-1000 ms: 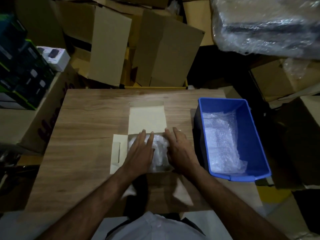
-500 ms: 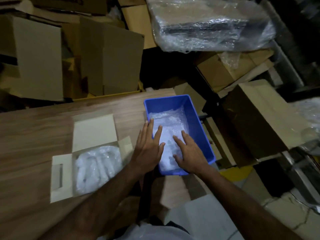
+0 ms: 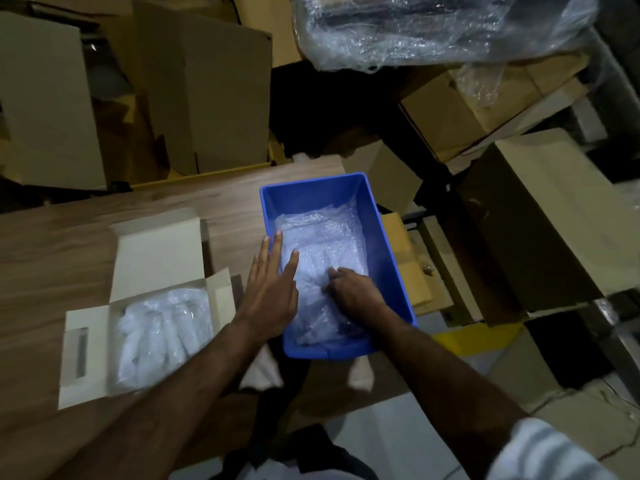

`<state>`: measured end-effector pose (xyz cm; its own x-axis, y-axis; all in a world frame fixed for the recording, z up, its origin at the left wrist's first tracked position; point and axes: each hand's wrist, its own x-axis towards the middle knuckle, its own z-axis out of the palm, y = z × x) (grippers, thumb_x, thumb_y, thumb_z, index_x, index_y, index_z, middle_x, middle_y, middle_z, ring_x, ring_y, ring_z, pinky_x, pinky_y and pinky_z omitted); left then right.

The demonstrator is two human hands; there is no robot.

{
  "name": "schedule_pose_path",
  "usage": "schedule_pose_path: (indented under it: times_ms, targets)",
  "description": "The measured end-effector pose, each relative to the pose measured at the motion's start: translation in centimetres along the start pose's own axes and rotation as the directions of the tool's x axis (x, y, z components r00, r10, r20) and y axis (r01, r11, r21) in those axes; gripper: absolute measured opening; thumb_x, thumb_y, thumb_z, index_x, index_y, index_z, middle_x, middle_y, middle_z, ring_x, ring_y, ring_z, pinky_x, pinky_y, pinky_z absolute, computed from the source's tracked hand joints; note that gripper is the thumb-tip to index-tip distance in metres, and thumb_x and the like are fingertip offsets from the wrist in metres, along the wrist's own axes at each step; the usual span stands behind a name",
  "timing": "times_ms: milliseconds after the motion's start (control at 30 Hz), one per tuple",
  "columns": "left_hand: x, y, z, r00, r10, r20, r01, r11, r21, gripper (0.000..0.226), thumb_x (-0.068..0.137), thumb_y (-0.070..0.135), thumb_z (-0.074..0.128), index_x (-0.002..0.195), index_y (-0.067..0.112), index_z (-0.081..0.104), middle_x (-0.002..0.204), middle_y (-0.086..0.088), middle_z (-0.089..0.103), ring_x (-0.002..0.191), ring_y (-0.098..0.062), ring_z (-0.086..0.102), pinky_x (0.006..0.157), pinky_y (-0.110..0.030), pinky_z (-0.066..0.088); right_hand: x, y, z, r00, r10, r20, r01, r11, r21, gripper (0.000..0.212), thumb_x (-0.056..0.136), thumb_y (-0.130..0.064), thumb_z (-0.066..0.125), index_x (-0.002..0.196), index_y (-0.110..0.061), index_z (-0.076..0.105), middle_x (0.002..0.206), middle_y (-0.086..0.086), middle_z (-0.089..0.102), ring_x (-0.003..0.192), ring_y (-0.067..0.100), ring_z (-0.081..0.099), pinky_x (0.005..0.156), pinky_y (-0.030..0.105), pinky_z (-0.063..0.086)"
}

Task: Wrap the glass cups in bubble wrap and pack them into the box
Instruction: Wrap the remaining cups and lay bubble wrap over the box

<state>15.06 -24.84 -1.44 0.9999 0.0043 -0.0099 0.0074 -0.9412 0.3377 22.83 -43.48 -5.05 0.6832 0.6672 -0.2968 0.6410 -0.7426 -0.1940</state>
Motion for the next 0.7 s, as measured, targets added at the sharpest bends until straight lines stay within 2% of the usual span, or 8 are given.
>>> schedule_pose_path:
  times_ms: [133, 233, 300, 400, 467, 567, 633, 700]
  targets:
    - [0.0, 0.1, -0.2, 1.0, -0.01, 0.012, 0.01, 1.0, -0.013, 0.068, 0.091, 0.013, 0.054, 0.156, 0.012, 0.034, 0.168, -0.019, -0.004, 0.154, -0.036, -0.011, 0.125, -0.052, 0.009, -0.7, 0.5, -0.3, 0.996, 0.001, -0.085, 0.002, 0.999, 0.035, 0.026, 0.098, -0.018, 0.049, 0.108, -0.022, 0.072, 0.127, 0.0, 0.06, 0.114, 0.025, 0.06, 0.078, 0.04, 0.056]
    - [0.0, 0.4, -0.3, 1.0, -0.022, 0.016, 0.023, 0.999, -0.024, 0.07, 0.093, 0.013, 0.056, 0.157, 0.013, 0.03, 0.168, -0.017, -0.008, 0.154, -0.034, -0.014, 0.125, -0.049, 0.004, -1.7, 0.5, -0.9, 0.968, 0.015, -0.252, 0.012, 0.994, 0.104, 0.023, 0.091, -0.02, 0.057, 0.107, -0.021, 0.074, 0.133, 0.004, 0.064, 0.114, 0.026, 0.064, 0.072, 0.038, 0.058]
    - [0.1, 0.4, -0.6, 0.999, -0.023, 0.026, 0.023, 0.999, -0.024, 0.074, 0.092, 0.014, 0.057, 0.159, 0.014, 0.026, 0.167, -0.015, -0.011, 0.153, -0.032, -0.018, 0.124, -0.046, -0.001, -2.4, 0.5, -1.2, 0.931, 0.03, -0.364, 0.032, 0.986, 0.164, 0.024, 0.089, -0.02, 0.063, 0.11, -0.022, 0.075, 0.136, 0.007, 0.064, 0.118, 0.027, 0.064, 0.076, 0.038, 0.06]
    - [-0.2, 0.1, -1.2, 0.996, 0.001, 0.095, 0.003, 0.999, -0.038, 0.085, 0.093, 0.023, 0.06, 0.162, 0.021, 0.011, 0.166, -0.011, -0.022, 0.151, -0.03, -0.027, 0.121, -0.041, -0.013, -3.4, 0.5, -1.8, 0.899, 0.074, -0.432, 0.042, 0.967, 0.252, 0.029, 0.091, -0.018, 0.066, 0.119, -0.022, 0.073, 0.14, 0.005, 0.062, 0.128, 0.026, 0.059, 0.087, 0.039, 0.058]
    - [-0.6, -0.3, -1.7, 0.995, 0.039, 0.094, -0.034, 0.998, -0.053, 0.093, 0.091, 0.031, 0.065, 0.162, 0.024, 0.006, 0.166, -0.006, -0.024, 0.151, -0.028, -0.029, 0.121, -0.042, -0.015, -4.0, 0.1, -2.5, 0.858, 0.097, -0.504, 0.074, 0.949, 0.307, 0.028, 0.091, -0.015, 0.068, 0.119, -0.019, 0.073, 0.139, 0.007, 0.063, 0.128, 0.026, 0.06, 0.091, 0.039, 0.057]
    - [0.1, -0.5, -1.9, 0.994, 0.094, 0.046, -0.09, 0.991, -0.097, 0.095, 0.087, 0.038, 0.075, 0.161, 0.029, 0.016, 0.169, -0.001, -0.01, 0.153, -0.025, -0.021, 0.124, -0.046, -0.007, -4.7, -0.8, -3.9, 0.777, 0.083, -0.624, 0.179, 0.921, 0.346, 0.025, 0.092, -0.011, 0.067, 0.117, -0.015, 0.073, 0.136, 0.008, 0.065, 0.126, 0.023, 0.062, 0.097, 0.034, 0.053]
    - [1.2, 0.2, -2.4, 0.992, 0.126, -0.01, -0.126, 0.979, -0.159, 0.073, 0.09, 0.031, 0.074, 0.154, 0.032, 0.037, 0.169, 0.002, 0.011, 0.155, -0.019, -0.009, 0.127, -0.048, 0.008, -5.3, -1.5, -5.0, 0.726, 0.052, -0.686, 0.245, 0.913, 0.327, 0.025, 0.092, -0.009, 0.066, 0.116, -0.013, 0.072, 0.134, 0.008, 0.067, 0.123, 0.02, 0.063, 0.098, 0.035, 0.055]
    - [2.0, 0.9, -4.1, 0.988, 0.122, -0.091, -0.143, 0.946, -0.29, 0.048, 0.095, 0.021, 0.068, 0.141, 0.03, 0.057, 0.161, 0.003, 0.037, 0.152, -0.01, 0.012, 0.124, -0.044, 0.024, -5.9, -1.9, -6.4, 0.674, 0.008, -0.739, 0.28, 0.923, 0.265, 0.025, 0.093, -0.011, 0.067, 0.118, -0.011, 0.071, 0.132, 0.008, 0.068, 0.12, 0.022, 0.065, 0.094, 0.038, 0.056]
